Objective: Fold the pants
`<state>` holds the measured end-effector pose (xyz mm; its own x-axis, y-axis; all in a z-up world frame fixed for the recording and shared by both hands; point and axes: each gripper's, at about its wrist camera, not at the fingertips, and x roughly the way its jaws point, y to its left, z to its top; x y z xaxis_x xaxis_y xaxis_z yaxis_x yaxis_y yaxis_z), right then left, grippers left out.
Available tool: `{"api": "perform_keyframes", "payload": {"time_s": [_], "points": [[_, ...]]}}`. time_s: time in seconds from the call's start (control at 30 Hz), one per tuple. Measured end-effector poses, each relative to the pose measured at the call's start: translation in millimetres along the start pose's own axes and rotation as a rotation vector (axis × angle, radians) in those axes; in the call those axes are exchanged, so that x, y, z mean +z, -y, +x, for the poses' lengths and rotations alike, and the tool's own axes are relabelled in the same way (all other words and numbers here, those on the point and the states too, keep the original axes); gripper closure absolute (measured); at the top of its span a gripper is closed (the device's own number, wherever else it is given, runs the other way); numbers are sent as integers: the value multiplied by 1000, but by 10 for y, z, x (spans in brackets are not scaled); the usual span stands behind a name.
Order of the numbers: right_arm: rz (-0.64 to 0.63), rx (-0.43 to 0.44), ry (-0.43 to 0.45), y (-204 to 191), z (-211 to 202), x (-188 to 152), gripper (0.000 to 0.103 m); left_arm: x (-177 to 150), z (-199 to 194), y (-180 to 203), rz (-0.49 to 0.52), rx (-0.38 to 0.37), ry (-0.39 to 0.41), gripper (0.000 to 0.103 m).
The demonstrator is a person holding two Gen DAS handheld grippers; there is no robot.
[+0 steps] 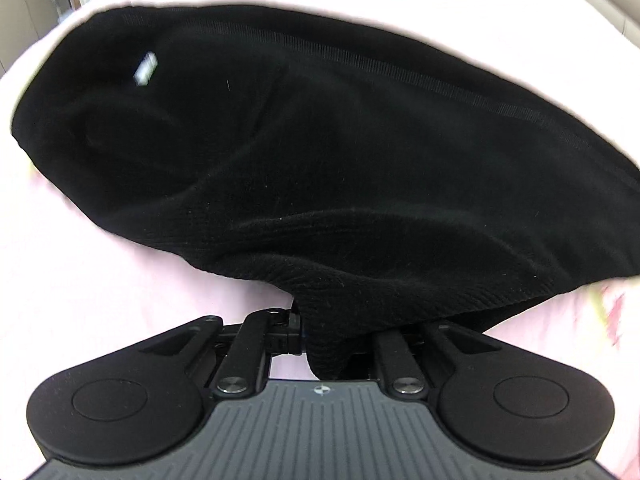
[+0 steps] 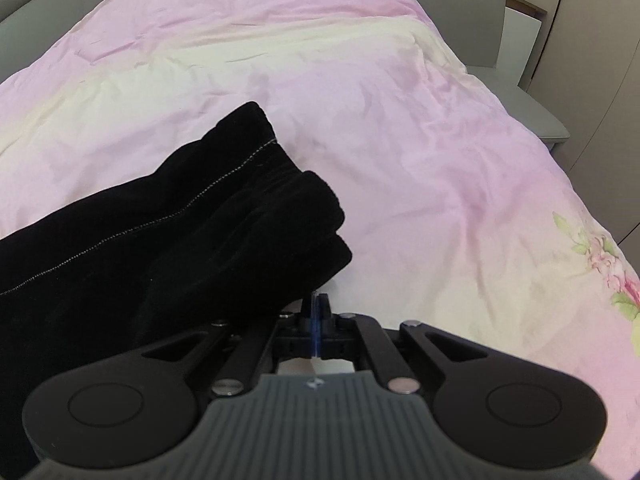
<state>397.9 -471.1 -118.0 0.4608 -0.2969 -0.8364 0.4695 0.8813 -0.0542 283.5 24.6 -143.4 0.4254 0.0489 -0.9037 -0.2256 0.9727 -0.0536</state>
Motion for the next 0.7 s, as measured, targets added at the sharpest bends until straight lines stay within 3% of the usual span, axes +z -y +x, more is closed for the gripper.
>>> {"api": "perform_keyframes", "payload": {"time_s": [0.2,0.3,0.37,0.43,0.47,0.5,0.6,0.7], "points": [[-136,66,16,-64,-227,-94,103,112,123,-52,5,-22,-59,92],[-229,119,24,-251,-405,-178,103,188,55,-132,18,-33,-66,83],[-281,156,30,-392,-514,-238,102,183,-49,-119,52,-13,-49,71],[-329,202,37,-559,-625,-297,96,153,-189,-116,71,-8,-22,66],[-351,226,41,-658,-688,-333,88,166,-219,-145,76,-10,-11,63],[-377,252,46,-783,-758,-384,83,146,-291,-149,83,-16,-5,62],[-452,315,50,-1101,-919,-506,82,137,-391,-191,89,-73,-49,55],[-526,370,60,-1466,-1070,-642,80,80,-490,-301,97,-103,-7,51]]}}
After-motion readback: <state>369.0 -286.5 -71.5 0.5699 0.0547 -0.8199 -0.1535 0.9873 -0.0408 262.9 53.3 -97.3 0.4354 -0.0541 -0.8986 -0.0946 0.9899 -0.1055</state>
